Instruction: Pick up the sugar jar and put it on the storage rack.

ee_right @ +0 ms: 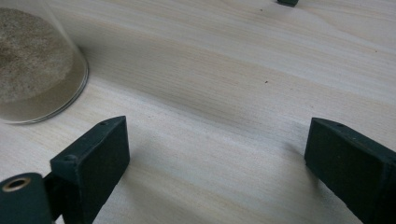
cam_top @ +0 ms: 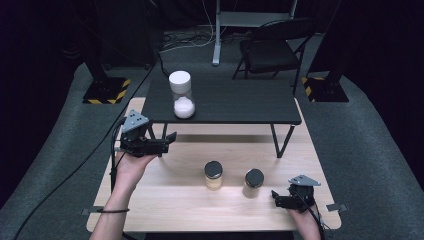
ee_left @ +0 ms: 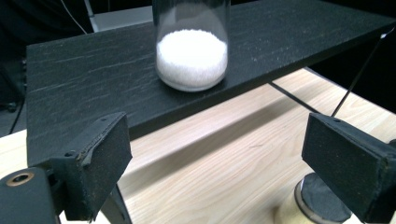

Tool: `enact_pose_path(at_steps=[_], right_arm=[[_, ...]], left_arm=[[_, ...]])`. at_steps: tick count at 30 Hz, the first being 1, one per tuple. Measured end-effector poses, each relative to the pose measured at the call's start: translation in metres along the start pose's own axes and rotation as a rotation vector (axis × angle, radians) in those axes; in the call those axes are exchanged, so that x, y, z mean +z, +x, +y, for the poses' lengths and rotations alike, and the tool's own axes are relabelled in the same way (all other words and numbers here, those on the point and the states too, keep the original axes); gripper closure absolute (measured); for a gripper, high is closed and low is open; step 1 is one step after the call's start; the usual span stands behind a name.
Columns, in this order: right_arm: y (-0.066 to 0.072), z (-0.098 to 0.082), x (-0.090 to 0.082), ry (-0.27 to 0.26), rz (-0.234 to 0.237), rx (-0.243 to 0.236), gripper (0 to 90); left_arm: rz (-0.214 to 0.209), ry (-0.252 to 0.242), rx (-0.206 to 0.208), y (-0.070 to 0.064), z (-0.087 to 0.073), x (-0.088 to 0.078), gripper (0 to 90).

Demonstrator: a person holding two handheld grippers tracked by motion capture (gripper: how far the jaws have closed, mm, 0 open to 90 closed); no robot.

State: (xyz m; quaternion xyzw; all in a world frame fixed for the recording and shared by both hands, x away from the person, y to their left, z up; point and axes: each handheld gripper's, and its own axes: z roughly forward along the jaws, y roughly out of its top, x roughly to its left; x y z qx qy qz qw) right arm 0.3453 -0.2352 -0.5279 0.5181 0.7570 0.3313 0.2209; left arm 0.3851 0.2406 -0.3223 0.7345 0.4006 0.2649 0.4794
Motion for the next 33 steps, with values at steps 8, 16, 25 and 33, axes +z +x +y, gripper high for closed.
enact_pose_path(at_steps=[8, 16, 25, 33], right_arm=[[0.0, 0.0, 0.0, 0.0, -0.001, -0.001, 5.8], [0.0, 0.0, 0.0, 0.0, 0.0, 0.0, 5.8], [0.0, 0.0, 0.0, 0.001, -0.002, -0.003, 5.8], [0.0, 0.0, 0.0, 0.002, -0.002, -0.003, 5.8]], left_arm=[[0.004, -0.001, -0.003, -0.002, -0.016, -0.004, 8.0], [0.0, 0.009, -0.015, -0.001, -0.031, -0.005, 8.0], [-0.002, 0.019, -0.032, -0.001, -0.049, -0.007, 8.1], [0.005, 0.025, -0.039, 0.001, -0.061, -0.008, 8.1]])
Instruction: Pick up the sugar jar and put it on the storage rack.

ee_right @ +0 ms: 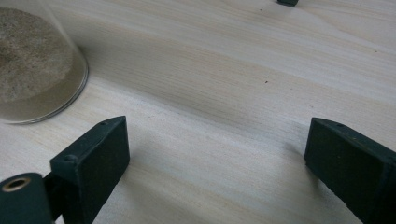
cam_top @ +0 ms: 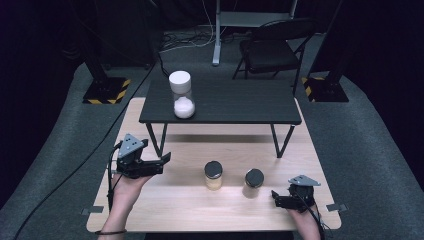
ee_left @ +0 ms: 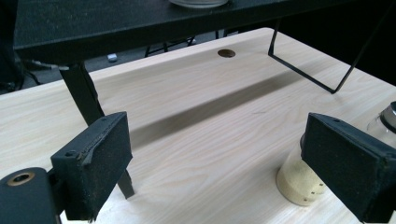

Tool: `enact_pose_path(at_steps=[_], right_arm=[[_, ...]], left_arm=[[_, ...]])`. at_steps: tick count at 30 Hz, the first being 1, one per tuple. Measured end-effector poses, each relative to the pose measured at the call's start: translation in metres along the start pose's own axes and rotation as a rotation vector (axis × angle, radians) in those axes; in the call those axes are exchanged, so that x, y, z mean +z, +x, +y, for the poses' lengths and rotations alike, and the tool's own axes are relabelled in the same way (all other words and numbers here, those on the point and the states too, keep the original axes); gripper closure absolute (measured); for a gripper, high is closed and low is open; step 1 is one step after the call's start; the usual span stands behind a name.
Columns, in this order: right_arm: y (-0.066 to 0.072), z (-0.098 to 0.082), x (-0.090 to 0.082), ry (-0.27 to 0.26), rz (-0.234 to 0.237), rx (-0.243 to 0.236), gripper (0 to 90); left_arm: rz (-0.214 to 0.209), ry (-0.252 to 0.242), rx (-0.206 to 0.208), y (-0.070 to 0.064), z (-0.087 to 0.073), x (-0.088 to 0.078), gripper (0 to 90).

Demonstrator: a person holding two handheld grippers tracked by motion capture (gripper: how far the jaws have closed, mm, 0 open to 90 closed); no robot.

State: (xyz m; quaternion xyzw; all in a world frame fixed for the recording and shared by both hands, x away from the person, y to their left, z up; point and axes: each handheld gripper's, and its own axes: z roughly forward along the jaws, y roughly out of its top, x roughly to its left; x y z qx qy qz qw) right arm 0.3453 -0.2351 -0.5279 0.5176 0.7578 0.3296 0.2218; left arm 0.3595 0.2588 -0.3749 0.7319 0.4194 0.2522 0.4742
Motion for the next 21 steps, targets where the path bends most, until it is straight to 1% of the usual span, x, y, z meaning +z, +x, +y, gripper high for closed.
enact_pose_path(at_steps=[12, 21], right_arm=[[0.0, 0.0, 0.0, 0.0, 0.0, -0.001, 5.7], [0.0, 0.0, 0.0, 0.0, 0.0, 0.0, 5.7]], left_arm=[[0.009, 0.014, -0.021, 0.005, -0.013, 0.0, 8.2], [0.014, 0.029, -0.026, 0.006, -0.022, 0.002, 8.1]])
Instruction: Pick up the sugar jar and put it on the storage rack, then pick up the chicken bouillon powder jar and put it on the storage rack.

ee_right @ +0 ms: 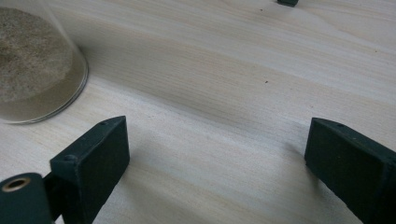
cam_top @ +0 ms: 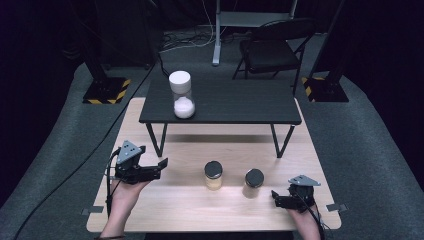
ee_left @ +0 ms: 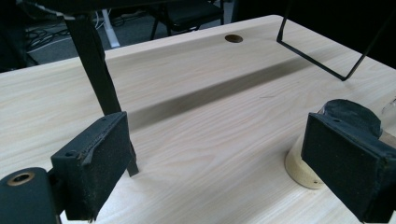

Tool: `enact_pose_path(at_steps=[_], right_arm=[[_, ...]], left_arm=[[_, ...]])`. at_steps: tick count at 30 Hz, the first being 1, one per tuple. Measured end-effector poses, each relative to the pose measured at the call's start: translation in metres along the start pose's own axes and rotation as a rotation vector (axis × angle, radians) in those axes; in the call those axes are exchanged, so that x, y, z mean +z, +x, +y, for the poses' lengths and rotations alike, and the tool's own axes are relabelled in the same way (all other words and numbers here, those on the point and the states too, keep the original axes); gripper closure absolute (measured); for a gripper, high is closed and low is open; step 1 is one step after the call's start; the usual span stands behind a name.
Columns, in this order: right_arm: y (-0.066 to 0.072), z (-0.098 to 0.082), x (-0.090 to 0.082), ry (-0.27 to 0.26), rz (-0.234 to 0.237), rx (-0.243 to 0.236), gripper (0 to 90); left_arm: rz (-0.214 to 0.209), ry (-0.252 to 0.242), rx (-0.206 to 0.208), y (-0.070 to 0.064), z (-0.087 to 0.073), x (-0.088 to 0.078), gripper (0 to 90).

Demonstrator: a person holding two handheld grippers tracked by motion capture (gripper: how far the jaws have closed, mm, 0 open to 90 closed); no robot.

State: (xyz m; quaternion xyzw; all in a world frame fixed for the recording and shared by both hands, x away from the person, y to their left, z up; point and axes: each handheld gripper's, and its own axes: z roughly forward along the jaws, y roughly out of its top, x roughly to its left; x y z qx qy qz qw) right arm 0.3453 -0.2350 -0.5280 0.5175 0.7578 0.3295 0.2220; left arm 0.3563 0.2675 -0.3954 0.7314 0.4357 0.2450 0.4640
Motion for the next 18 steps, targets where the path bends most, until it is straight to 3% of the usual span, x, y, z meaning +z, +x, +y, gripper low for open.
enact_pose_path(at_steps=[18], right_arm=[[0.0, 0.0, 0.0, 0.0, -0.001, 0.0, 5.7]], left_arm=[[-0.002, 0.022, -0.01, -0.001, -0.022, 0.005, 8.1]])
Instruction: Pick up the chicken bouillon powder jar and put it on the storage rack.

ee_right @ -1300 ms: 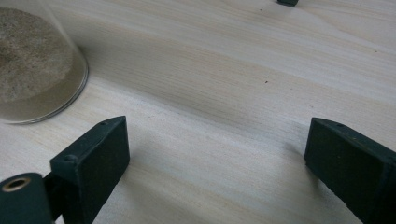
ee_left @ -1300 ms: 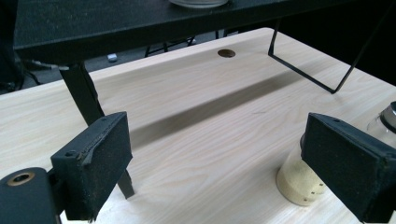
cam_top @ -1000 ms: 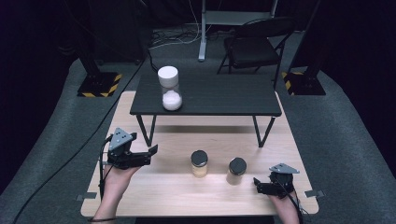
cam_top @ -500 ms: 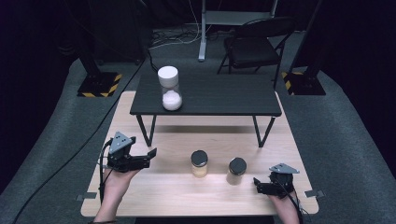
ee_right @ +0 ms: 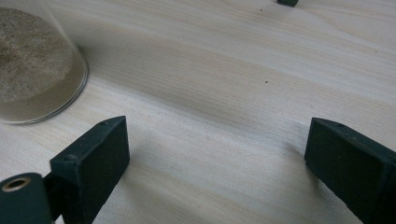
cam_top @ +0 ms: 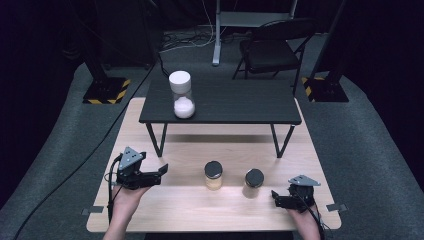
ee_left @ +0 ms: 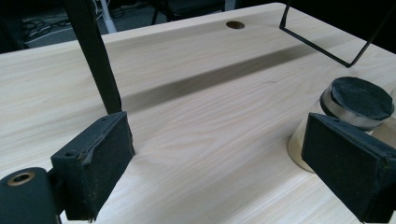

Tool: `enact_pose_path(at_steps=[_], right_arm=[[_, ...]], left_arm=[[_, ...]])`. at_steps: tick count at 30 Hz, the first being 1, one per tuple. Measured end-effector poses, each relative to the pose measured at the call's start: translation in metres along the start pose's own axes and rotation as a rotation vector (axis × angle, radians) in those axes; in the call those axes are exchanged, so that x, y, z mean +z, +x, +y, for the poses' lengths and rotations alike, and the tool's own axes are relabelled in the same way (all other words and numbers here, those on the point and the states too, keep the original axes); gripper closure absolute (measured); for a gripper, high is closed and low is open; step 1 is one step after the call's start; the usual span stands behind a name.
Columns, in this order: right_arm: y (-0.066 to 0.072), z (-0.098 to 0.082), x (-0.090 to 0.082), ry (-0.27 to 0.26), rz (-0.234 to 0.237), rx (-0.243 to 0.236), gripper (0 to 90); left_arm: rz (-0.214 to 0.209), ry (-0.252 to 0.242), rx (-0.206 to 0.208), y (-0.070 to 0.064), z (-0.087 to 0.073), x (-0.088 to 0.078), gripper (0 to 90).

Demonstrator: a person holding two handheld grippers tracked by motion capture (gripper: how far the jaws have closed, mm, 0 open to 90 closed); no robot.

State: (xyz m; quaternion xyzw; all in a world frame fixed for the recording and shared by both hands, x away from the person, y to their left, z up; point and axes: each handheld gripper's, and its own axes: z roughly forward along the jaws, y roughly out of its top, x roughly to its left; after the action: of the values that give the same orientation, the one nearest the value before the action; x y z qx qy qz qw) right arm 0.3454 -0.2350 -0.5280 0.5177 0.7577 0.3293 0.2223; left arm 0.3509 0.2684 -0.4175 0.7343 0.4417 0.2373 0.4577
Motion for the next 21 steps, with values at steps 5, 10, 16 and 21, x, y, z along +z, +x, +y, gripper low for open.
enact_pose_path(at_steps=[5, 10, 16, 21], right_arm=[[0.0, 0.0, 0.0, 0.0, 0.0, 0.0, 5.7], [0.0, 0.0, 0.0, 0.0, 0.0, 0.001, 5.8], [0.0, 0.0, 0.0, 0.0, 0.0, 0.001, 5.8], [0.0, 0.0, 0.0, 0.0, -0.001, 0.001, 5.8]], left_arm=[[0.0, 0.002, -0.004, 0.0, -0.007, 0.001, 8.1], [-0.002, 0.005, -0.011, 0.0, -0.014, 0.002, 8.1], [-0.004, 0.005, -0.032, 0.002, -0.025, 0.004, 8.1], [-0.01, 0.002, -0.044, 0.005, -0.032, 0.004, 8.2]])
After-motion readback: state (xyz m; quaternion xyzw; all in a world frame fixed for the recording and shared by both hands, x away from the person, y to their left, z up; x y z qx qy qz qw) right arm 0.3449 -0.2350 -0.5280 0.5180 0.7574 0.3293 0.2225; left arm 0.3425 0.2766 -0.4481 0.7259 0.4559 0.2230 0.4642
